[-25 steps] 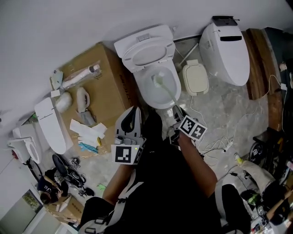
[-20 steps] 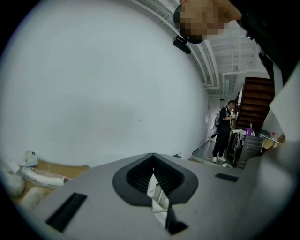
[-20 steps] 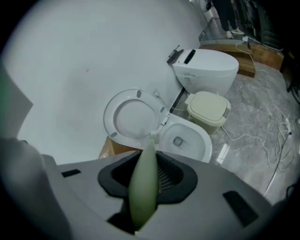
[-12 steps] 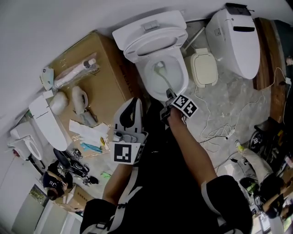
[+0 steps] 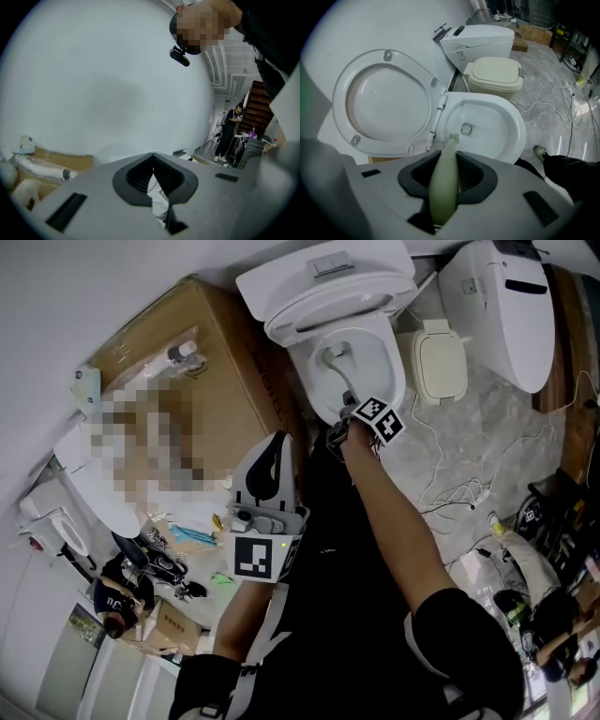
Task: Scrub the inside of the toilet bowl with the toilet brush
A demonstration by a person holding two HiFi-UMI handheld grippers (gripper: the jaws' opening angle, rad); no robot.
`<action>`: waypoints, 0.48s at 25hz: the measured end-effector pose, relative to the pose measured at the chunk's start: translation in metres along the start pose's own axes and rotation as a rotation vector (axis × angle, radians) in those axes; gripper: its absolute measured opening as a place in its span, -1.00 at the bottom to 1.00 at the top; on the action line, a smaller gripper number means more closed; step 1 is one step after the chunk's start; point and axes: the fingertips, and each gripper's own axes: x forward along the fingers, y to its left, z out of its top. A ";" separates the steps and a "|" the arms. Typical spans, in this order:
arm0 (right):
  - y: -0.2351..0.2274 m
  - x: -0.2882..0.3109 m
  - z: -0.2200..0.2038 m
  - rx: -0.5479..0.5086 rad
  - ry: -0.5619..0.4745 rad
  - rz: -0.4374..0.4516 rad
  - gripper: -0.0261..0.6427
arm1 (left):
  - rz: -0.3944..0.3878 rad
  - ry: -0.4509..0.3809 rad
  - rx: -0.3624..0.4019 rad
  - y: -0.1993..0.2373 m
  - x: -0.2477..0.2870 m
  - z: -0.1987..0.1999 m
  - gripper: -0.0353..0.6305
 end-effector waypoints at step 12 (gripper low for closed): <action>-0.002 0.019 -0.019 -0.023 0.089 -0.001 -0.59 | 0.000 0.011 -0.030 0.011 -0.007 -0.012 -0.88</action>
